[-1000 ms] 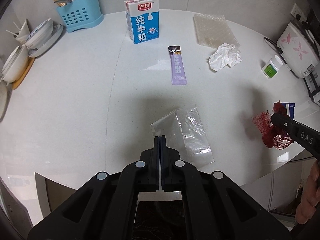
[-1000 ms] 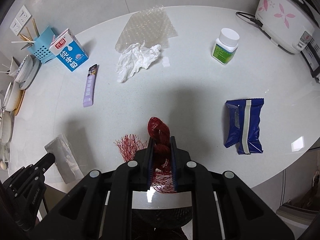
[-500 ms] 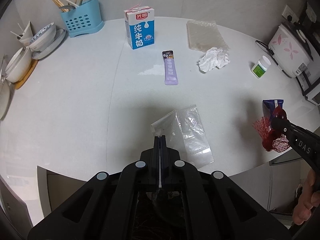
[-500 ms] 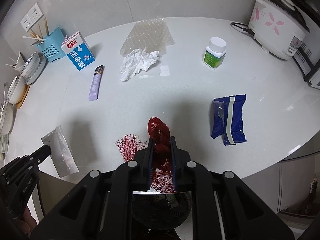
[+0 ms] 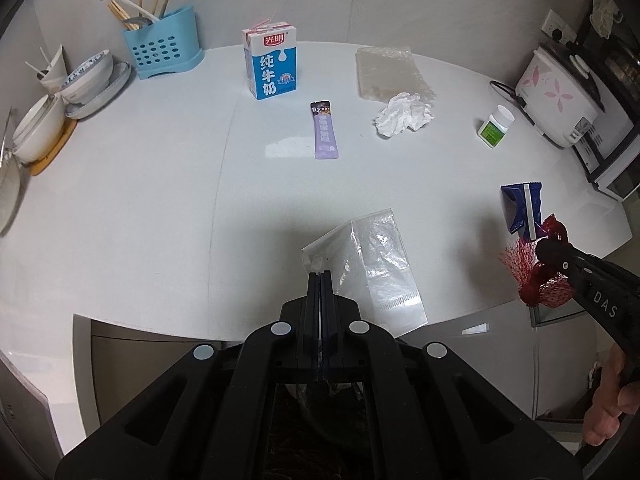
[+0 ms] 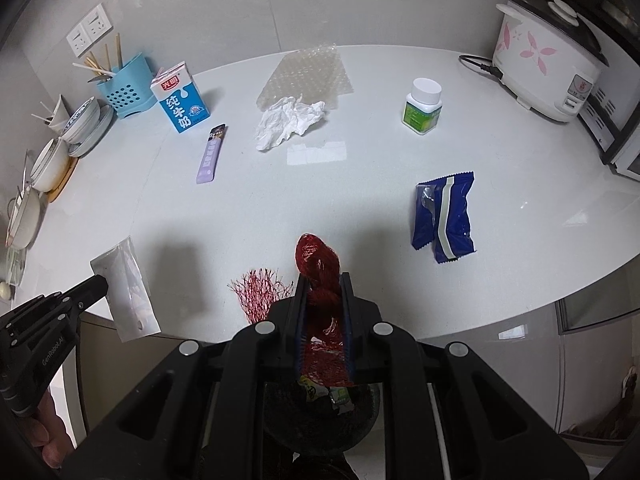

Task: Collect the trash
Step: 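Lift the red net and clear bag off the counter toward the bin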

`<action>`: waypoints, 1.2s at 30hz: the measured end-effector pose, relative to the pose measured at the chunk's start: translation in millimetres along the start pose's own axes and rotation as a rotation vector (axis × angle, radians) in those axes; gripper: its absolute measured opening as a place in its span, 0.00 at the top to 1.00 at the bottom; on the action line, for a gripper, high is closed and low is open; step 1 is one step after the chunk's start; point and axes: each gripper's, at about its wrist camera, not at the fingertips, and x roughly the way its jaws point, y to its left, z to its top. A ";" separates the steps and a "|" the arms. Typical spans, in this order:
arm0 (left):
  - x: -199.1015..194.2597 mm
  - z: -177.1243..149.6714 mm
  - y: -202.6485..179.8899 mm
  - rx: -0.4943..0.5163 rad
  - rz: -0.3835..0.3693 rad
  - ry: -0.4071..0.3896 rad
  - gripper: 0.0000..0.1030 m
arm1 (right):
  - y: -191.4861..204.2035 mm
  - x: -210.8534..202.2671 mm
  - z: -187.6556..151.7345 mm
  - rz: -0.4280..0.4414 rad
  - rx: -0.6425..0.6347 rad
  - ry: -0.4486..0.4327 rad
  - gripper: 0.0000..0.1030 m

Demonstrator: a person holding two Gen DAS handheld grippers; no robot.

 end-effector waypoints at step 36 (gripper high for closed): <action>7.1 -103.0 -0.4 0.049 -0.050 0.017 1.00 | -11.3 3.2 -103.8 0.038 -0.065 0.044 0.87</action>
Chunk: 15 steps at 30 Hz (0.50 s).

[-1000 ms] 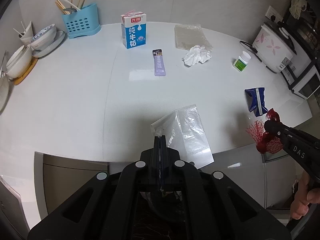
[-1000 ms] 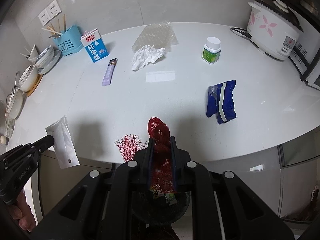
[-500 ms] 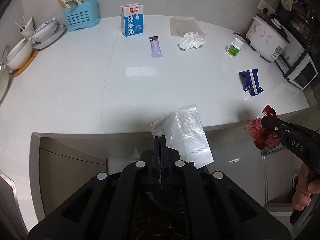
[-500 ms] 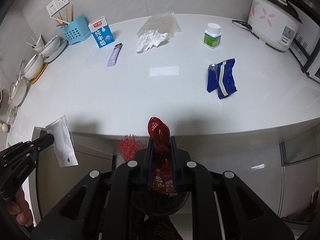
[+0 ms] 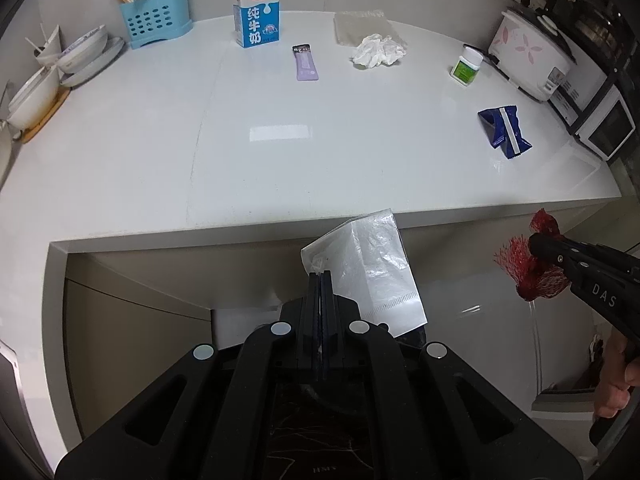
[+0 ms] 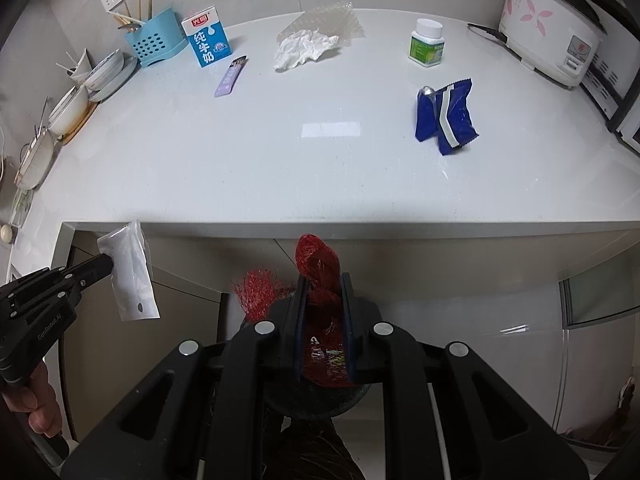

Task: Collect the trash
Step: 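Lift the red net and clear bag off the counter toward the bin, then lower both tools over the bin and open the right tool to drop the red net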

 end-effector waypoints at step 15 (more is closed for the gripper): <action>29.1 -33.8 8.4 0.003 -0.008 -0.006 1.00 | 18.8 37.6 -31.1 0.036 -0.069 0.024 0.86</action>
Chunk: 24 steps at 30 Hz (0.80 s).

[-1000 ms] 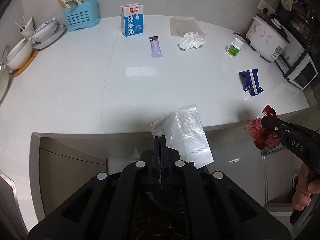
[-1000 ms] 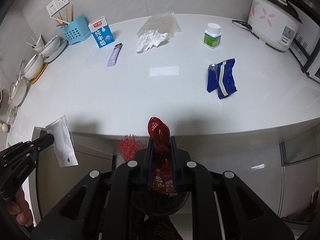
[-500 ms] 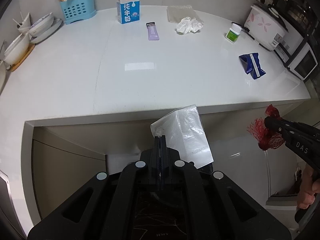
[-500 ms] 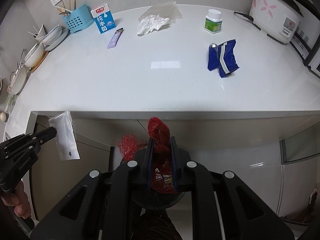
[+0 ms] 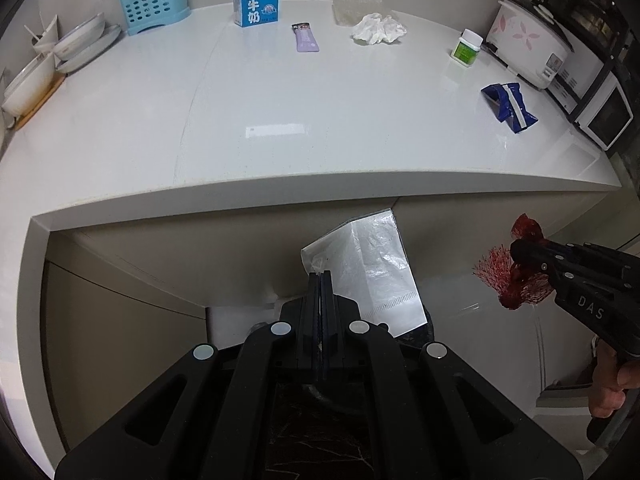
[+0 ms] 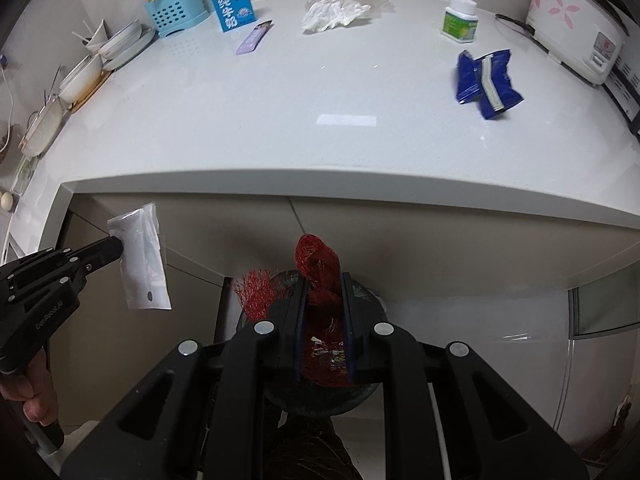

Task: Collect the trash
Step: 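Lower both tools over the bin and open the right tool to drop the red net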

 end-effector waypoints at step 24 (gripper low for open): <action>58.5 -41.0 31.9 0.016 0.037 0.051 1.00 | 30.3 96.4 -35.8 0.046 -0.094 0.098 0.85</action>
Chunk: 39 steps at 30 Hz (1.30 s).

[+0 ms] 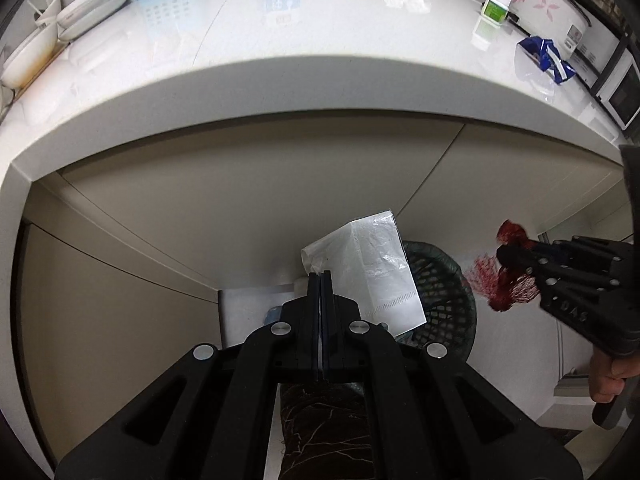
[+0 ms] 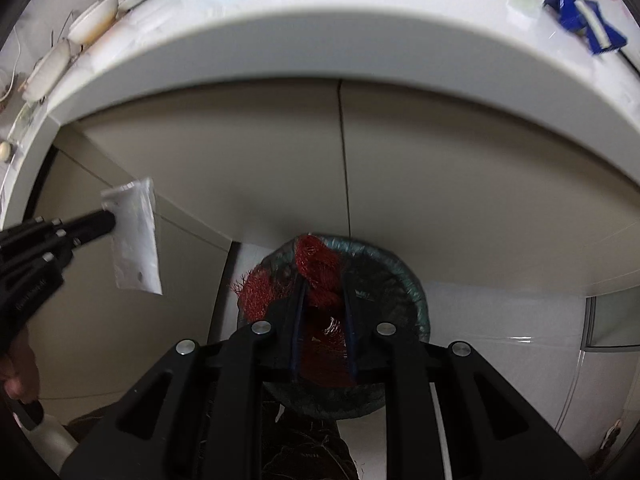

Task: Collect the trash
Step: 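Lower both tools over the bin and open the right tool to drop the red net, then open the left tool to drop the clear plastic bag into the bin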

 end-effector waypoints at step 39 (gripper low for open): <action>68.3 -14.8 -67.0 0.234 -0.082 0.113 1.00 | -74.6 -0.8 -41.3 -0.139 0.153 -0.051 0.08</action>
